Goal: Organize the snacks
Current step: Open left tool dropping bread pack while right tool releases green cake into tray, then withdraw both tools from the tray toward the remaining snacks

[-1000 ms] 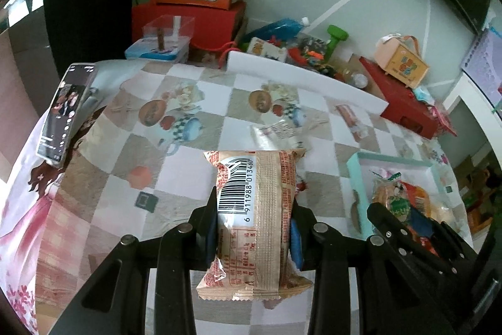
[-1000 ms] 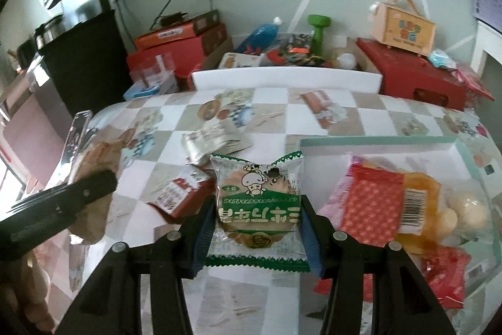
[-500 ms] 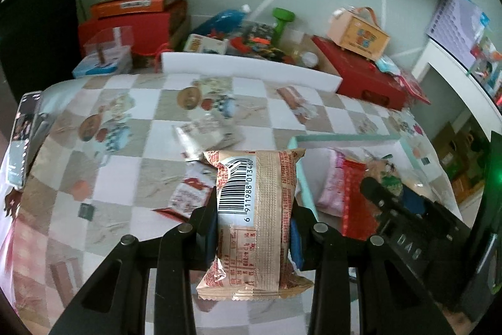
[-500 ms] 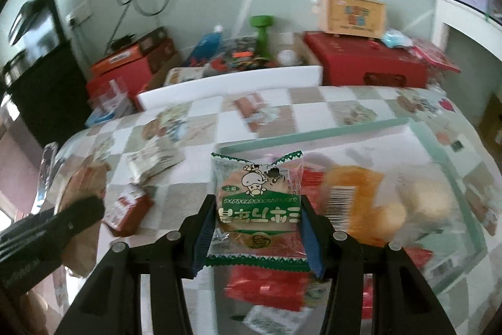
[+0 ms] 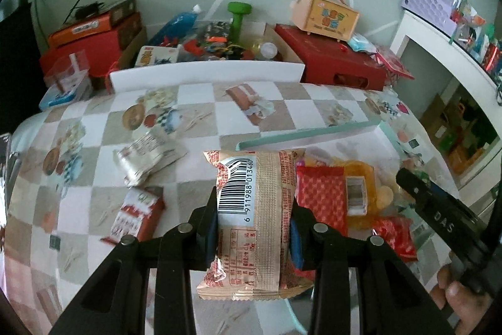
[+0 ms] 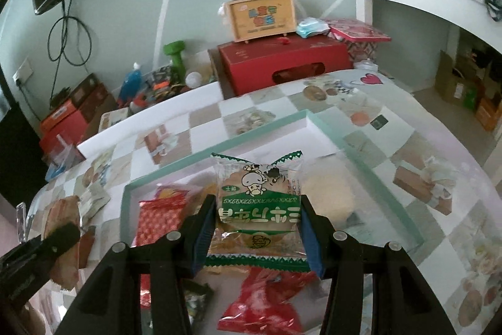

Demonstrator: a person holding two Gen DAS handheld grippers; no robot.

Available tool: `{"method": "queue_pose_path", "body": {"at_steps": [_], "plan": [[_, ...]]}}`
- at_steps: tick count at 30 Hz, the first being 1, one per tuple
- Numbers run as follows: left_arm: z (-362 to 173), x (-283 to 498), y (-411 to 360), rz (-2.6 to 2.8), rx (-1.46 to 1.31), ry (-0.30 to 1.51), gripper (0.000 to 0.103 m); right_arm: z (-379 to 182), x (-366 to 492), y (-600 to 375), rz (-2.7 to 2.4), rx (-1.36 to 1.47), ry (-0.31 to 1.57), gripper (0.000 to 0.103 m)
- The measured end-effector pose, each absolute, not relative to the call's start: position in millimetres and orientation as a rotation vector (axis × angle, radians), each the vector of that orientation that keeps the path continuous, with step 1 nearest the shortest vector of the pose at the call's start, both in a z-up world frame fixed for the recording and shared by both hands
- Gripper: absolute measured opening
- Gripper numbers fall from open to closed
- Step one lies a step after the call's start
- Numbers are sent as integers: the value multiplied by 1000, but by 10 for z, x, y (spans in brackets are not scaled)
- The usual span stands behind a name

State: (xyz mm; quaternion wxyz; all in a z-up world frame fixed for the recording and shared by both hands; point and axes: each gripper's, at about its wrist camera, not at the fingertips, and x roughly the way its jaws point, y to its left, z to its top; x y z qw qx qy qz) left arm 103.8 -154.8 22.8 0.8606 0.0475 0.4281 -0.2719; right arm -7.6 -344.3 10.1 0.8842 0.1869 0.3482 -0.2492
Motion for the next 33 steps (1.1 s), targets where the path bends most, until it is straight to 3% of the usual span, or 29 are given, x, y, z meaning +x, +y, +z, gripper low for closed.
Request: {"method": "queue_pose_path", "body": {"at_steps": [18,20,22,27,30,33], "plan": [[-195,1469,-2147,-585,92,1009,40,-163,121,-3560,-510,372,786,54],[-180,1459,-2133,-585,90,1008,43,-156,118,-3557,-509,369,785,54],[-163,1452,-2112,-583,84,1008,57,-138,106,-3561,-511,370,779,59],[-54,1405,-2003,-599,50,992,60,-75,74,-3556,-520,365,763,62],[22,1359,-1892,-601,28,974,74,-54,70,-3559,-524,365,763,62],[75,1321,-1728,-575,8,951,82,-63,83,-3557,-528,359,774,79]]}}
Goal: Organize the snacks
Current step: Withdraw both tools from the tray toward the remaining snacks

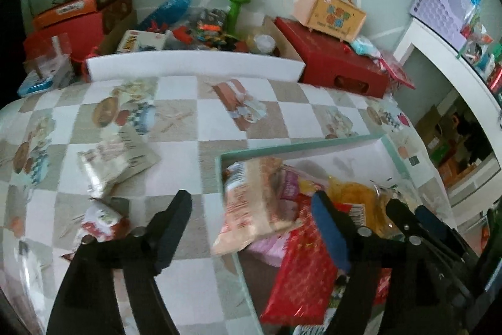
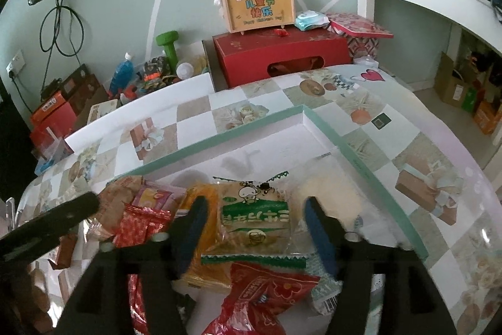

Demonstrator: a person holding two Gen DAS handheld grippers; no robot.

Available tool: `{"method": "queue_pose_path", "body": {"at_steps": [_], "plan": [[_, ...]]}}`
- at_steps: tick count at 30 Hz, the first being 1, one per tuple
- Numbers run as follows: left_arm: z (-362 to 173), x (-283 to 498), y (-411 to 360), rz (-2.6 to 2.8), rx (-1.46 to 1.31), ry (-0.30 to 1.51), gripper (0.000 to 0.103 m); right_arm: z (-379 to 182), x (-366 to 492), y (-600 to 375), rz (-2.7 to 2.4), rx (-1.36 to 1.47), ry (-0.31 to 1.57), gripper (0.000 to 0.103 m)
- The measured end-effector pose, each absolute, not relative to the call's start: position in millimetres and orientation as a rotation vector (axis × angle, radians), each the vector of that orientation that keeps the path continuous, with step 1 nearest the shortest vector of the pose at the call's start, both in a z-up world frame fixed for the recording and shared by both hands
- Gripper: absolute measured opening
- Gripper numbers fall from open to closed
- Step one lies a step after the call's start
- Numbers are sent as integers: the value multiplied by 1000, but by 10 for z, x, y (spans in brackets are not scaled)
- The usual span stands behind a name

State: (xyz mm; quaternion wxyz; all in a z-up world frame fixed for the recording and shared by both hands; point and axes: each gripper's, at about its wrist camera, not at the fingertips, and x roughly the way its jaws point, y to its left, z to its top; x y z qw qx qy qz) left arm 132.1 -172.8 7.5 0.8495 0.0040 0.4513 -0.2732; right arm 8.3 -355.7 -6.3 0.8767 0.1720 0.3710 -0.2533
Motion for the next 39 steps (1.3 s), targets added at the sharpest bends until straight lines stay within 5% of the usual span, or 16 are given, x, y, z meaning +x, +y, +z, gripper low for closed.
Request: {"method": "queue_pose_path", "body": {"at_steps": [5,7,13,39], "plan": [[35,1358,-1400,-442,5,928,92,-98,143,-3514,-516,343,799,87],[-1,1402,-1305,-400,3,928,94,-117,166,-3492,-513,337,807,103],[-102,1460,-1055,-310,-17,943,103,-120,205,-3425,-502,314,806,103],[-255,1480,-348,-178,-54,1007,103,109,439,-2739,-385,199,751,103]]}}
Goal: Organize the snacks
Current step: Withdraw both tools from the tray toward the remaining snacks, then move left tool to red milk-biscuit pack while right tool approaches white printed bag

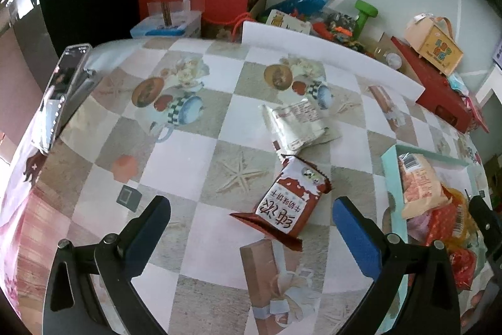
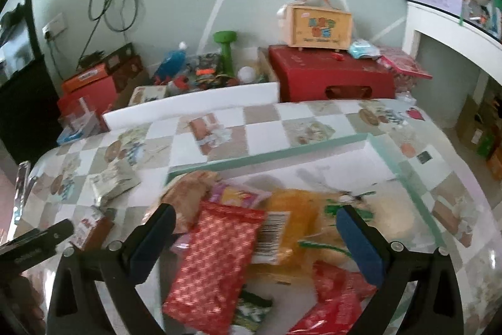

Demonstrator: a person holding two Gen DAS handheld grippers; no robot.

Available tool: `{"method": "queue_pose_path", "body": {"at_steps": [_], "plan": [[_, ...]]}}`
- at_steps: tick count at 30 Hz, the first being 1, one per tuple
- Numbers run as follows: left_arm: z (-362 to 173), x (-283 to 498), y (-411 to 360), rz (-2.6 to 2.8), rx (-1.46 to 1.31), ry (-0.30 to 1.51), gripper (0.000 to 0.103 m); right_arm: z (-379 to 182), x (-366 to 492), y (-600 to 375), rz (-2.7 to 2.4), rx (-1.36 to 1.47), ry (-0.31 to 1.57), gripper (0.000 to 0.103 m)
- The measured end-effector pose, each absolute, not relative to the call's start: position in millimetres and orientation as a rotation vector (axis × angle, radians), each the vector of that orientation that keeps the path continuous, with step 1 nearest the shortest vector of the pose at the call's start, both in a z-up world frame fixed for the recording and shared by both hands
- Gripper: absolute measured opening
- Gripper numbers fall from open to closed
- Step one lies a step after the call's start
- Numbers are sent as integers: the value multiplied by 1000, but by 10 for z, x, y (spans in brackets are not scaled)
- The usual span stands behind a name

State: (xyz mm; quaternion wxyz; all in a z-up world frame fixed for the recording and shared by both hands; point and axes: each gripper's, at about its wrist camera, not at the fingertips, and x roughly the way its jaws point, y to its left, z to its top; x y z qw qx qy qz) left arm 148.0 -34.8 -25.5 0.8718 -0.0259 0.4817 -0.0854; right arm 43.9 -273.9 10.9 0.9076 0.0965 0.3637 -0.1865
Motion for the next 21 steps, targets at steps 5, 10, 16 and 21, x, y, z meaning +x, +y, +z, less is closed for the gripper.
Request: {"method": "queue_pose_path", "body": {"at_steps": [5,10,16,21], "plan": [[-329,1515,-376,-187,-42,1026,103,47,523,-2537,-338,166,775,103],[-336,1528,-446,-212,-13,1021,103,-13,598,-2338,-289,157,792,103],[-431,1581,-545,-230,33,1031,102,32,650,-2172,-246,158,756,103],[-567,1651,-574,-244,28,1060,94,-19,695,-2139,-245,170,771,103]]}}
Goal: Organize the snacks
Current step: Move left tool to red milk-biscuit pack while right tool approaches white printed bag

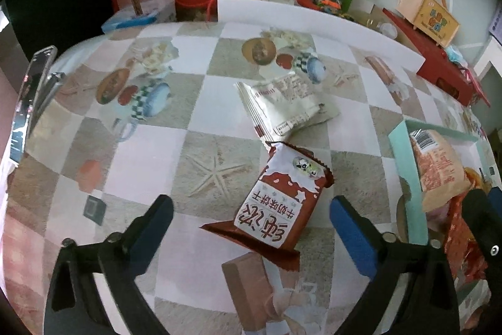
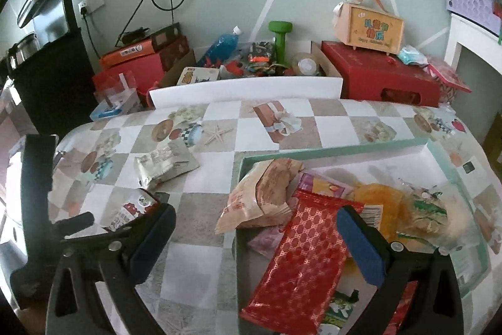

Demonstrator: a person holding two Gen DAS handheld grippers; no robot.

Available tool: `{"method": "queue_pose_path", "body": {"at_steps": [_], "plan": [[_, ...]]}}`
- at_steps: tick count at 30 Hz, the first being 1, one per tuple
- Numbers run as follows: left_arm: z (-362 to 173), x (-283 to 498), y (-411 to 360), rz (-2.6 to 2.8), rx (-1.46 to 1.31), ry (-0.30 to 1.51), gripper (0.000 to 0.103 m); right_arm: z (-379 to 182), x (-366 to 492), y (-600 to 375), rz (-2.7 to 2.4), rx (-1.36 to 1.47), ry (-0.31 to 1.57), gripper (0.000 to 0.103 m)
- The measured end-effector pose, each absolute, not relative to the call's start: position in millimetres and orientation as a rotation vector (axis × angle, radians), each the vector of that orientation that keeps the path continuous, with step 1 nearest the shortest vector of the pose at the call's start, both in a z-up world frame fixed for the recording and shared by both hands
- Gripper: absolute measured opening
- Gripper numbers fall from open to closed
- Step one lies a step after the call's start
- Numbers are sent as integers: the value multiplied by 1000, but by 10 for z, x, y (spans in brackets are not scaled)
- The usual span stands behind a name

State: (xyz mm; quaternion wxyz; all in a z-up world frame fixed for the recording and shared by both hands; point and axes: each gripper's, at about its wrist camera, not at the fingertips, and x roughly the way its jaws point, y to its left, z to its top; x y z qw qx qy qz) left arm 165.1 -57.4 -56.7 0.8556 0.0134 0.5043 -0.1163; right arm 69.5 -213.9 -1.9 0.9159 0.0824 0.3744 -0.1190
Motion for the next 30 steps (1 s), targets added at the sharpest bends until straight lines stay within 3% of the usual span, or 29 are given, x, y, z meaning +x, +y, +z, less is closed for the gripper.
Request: {"method": "queue_pose_path", "body": {"at_steps": [4,10,30], "plan": [[-599,1674,-563,-262,12,1064,75,-37,708,-2139,-247,192,769,103],[-588,1676,-483,-278,-13,1063,64,-57,740,-2064,-238,183,774,103],[-623,1859,25,-184,-84,1001,63,94,1051,-1596,-110,120,725,103]]}}
